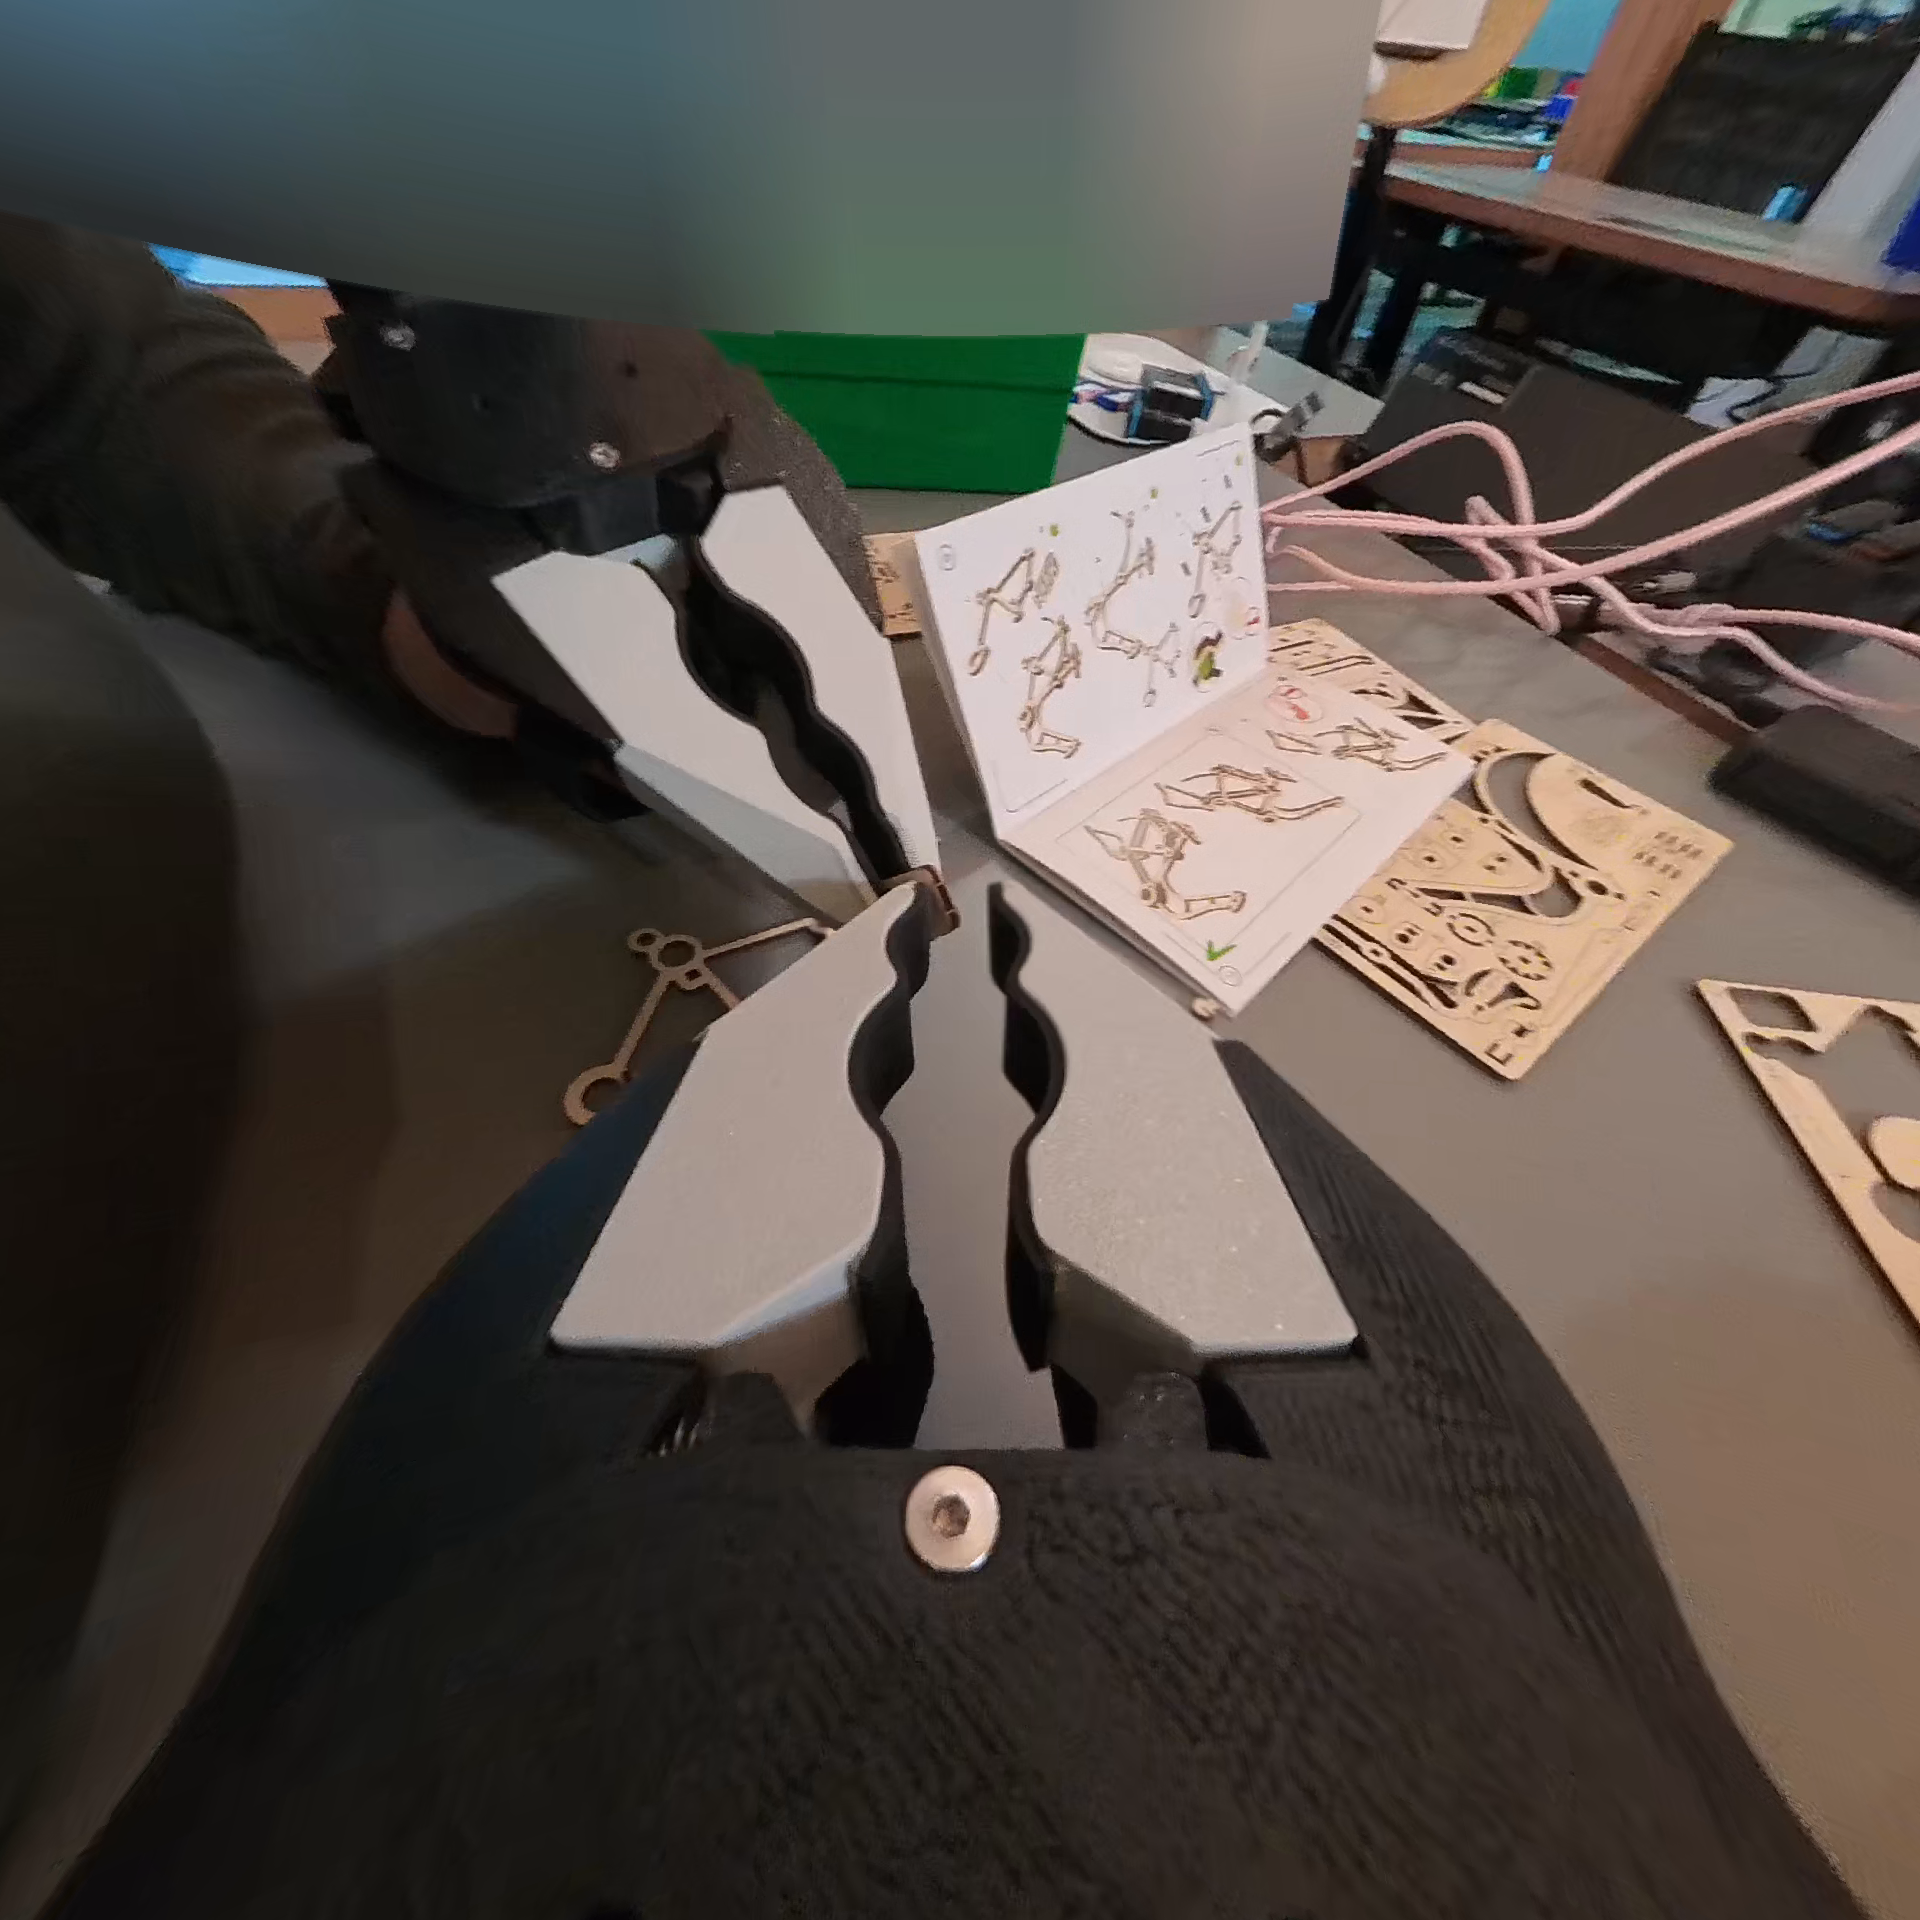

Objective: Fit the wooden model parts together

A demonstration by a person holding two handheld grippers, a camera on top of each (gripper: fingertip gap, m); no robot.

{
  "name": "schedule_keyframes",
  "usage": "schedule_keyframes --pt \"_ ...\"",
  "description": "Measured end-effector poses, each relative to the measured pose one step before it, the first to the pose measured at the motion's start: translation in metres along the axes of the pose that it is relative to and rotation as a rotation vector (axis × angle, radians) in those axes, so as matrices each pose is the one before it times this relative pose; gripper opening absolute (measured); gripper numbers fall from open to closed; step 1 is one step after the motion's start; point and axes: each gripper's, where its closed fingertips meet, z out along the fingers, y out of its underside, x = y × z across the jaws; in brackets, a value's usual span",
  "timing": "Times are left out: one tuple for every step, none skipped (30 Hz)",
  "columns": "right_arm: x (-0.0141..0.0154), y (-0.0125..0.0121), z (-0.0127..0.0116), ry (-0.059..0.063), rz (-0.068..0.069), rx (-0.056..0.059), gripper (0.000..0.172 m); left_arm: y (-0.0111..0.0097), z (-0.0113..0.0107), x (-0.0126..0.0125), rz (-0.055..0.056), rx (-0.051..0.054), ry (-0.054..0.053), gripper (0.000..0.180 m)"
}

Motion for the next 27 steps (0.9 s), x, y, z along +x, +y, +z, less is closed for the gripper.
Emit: schedule_keyframes --pt "-0.0035 0.00007 0.00064 -0.0175 -0.0083 -0.0006 0.003 0.00047 -0.00035 0.00035 0.0109 -0.0042 -0.0011 0.002" --pt "-0.00099 0.0003 0.00026 -0.0027 -0.0085 -0.0023 0.002 0.00067 -0.00028 0.00051 0.0034 -0.0022 0.0039 0.002" --pt "-0.00063 0.00058 0.00003 -0.0037 -0.001 -0.006 0.002 0.00054 0.00003 0.00062 -0.0018 -0.0007 0.0057 0.002" --pt "0.00006 0.00019 -0.00005 0.003 -0.0035 -0.002 0.002 0.00009 0.00018 0.00031 -0.0103 0.0015 0.0045 0.002" --pt "0.00052 -0.00083 -0.0004 0.0135 -0.0169 0.0013 0.001 -0.00095 -0.00004 -0.00008 -0.0141 0.0061 0.003 0.002" --pt "0.00044 -0.00121 -0.00034 0.0213 -0.0306 -0.0007 0.001 -0.00128 -0.00024 -0.00019 -0.0103 0.0065 0.0011 0.002" --pt "0.00043 -0.00116 -0.00042 0.0235 -0.0368 -0.0028 0.001 -0.00129 -0.00038 -0.00019 -0.0075 0.0068 -0.0002 0.002" --pt "0.00054 -0.00123 -0.00045 0.0257 -0.038 -0.003 0.001 -0.00136 -0.00038 -0.00008 -0.01 0.0063 -0.0011 0.002" --pt "0.00065 -0.00091 -0.00021 0.0285 -0.0362 -0.0045 0.001 -0.00122 -0.00027 -0.00014 -0.0109 0.0056 -0.0009 0.002" --pt "0.0008 -0.00058 0.0 0.0288 -0.0401 -0.0072 0.001 -0.00097 -0.00012 -0.00005 -0.0085 0.0047 0.0009 0.002" --pt "0.00054 -0.00025 -0.00003 0.0265 -0.043 -0.0074 0.001 -0.00054 -0.00008 -0.00003 -0.01 0.0025 0.0014 0.002" --pt "0.00037 -0.00051 -0.00011 0.0218 -0.035 -0.0057 0.001 -0.00066 -0.00017 0.00007 -0.0132 0.0049 0.0033 0.002" --pt "0.00024 -0.00032 -0.00007 0.0173 -0.0286 -0.0053 0.001 -0.00056 -0.00017 0.00005 -0.0139 0.0047 0.0047 0.002" --pt "0.00039 -0.00049 -0.00008 0.0157 -0.03 -0.0031 0.001 -0.00056 -0.00006 -0.00003 -0.011 0.0042 0.0037 0.002" --pt "0.00023 0.00004 -0.00004 0.013 -0.0259 -0.0054 0.001 -0.00021 0.00001 -0.00016 -0.0096 0.0017 0.0021 0.002" --pt "0.00035 -0.00024 0.00001 0.0139 -0.0258 -0.0041 0.0 -0.00043 0.00003 0.00001 -0.0078 0.0035 0.0021 0.002" --pt "0.00003 -0.00027 -0.00001 0.0118 -0.0264 -0.0031 0.001 -0.00032 -0.00025 -0.00016 -0.0064 0.0034 0.0024 0.002" --pt "0.00021 0.00005 0.00039 0.009 -0.0193 -0.0027 0.001 -0.00002 0.00002 -0.00027 -0.01 0.0016 0.0006 0.002" --pt "0.00016 -0.00036 0.0003 0.0044 -0.0014 0.0032 0.001 -0.00038 -0.00038 -0.00051 0.0021 0.0026 -0.0004 0.002" --pt "-0.00014 -0.00006 0.0005 -0.0102 0.0227 0.0041 0.0 0.00027 -0.00035 -0.00046 0.017 -0.0019 -0.001 0.002" --pt "-0.0006 0.00049 0.00054 -0.026 0.0445 0.0104 0.001 0.00118 0.00012 -0.00122 0.0379 -0.009 -0.0068 0.001" --pt "-0.0004 0.00001 -0.00002 -0.0365 0.0699 0.0195 0.001 0.00085 0.00015 -0.00151 0.0642 -0.0093 -0.0112 0.001" --pt "-0.00016 -0.00114 -0.00089 -0.041 0.0866 0.0255 0.001 -0.00047 -0.0002 -0.00133 0.087 -0.0014 -0.0156 0.001" --pt "-0.00089 -0.00259 -0.00126 -0.0446 0.073 0.0323 0.002 -0.00176 -0.00095 -0.00128 0.1093 0.0084 -0.0237 0.001" --pt "-0.00127 -0.00237 -0.00125 -0.0427 0.0565 0.0284 0.003 -0.00197 -0.00165 -0.00141 0.1159 0.0098 -0.0305 0.001" --pt "-0.00203 -0.00192 -0.00081 -0.0406 0.043 0.0215 0.005 -0.001 -0.00145 -0.00065 0.1008 0.0029 -0.0274 0.001" --pt "-0.0041 -0.00253 -0.00056 -0.0512 0.0318 0.0231 0.01 0.00232 -0.00046 0.00092 0.0981 -0.0121 -0.0134 0.001"
